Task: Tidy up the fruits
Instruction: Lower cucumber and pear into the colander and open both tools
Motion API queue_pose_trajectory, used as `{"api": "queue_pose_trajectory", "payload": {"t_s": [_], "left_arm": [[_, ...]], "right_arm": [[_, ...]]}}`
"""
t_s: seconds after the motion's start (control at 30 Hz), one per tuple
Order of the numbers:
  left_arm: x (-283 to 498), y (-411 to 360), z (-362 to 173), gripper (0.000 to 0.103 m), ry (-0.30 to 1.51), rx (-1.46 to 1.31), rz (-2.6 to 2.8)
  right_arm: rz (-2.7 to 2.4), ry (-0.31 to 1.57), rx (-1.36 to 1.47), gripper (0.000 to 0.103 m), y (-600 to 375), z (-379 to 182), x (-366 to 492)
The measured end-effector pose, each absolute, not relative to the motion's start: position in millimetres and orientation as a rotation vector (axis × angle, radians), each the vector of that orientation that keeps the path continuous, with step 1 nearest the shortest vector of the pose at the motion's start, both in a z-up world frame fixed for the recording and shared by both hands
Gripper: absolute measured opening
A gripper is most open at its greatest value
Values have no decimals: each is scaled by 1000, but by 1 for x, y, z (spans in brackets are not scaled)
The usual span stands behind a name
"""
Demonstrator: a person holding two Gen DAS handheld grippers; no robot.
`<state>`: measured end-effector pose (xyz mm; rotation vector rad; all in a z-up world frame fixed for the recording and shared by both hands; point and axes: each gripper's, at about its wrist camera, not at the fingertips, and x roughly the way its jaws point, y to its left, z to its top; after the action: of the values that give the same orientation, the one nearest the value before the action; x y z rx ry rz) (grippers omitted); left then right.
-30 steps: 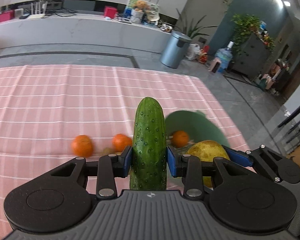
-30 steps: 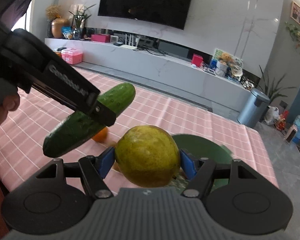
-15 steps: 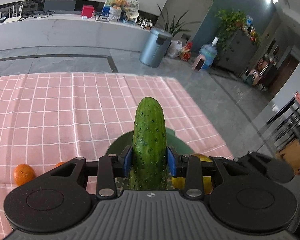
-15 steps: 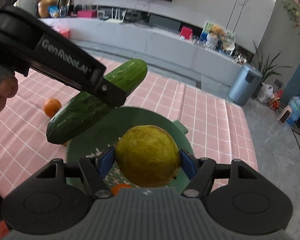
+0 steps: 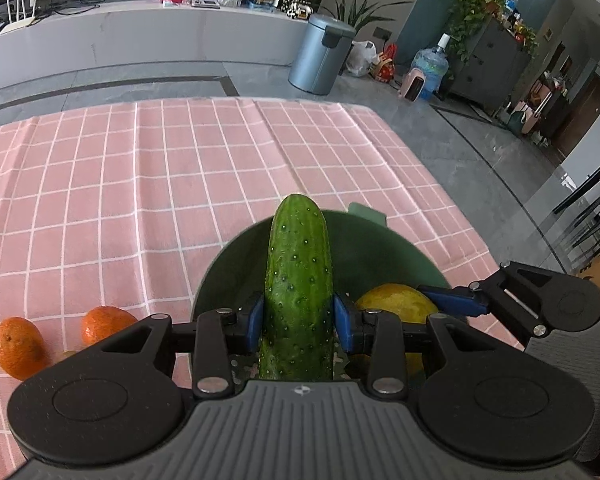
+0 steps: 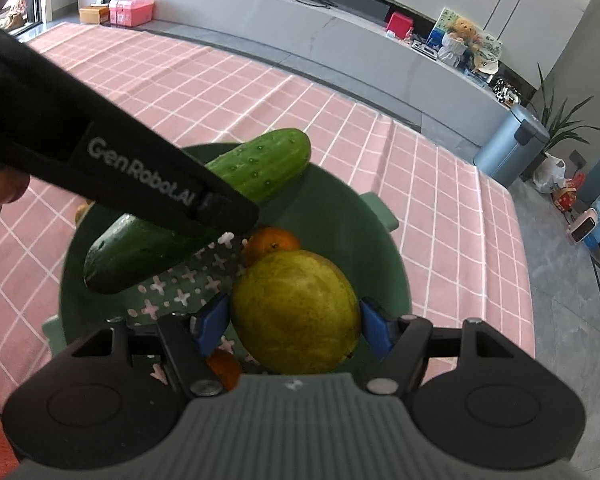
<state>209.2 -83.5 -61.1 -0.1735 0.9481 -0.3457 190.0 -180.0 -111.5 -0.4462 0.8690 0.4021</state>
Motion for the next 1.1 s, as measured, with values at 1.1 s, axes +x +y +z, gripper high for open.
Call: {"api": "queue_pose_trajectory", "payload": {"t_s": [1.1], "left_arm": [[194, -88, -45, 55, 930, -104, -387]], "right_arm": [[380, 923, -482, 74, -173, -112, 213]]}}
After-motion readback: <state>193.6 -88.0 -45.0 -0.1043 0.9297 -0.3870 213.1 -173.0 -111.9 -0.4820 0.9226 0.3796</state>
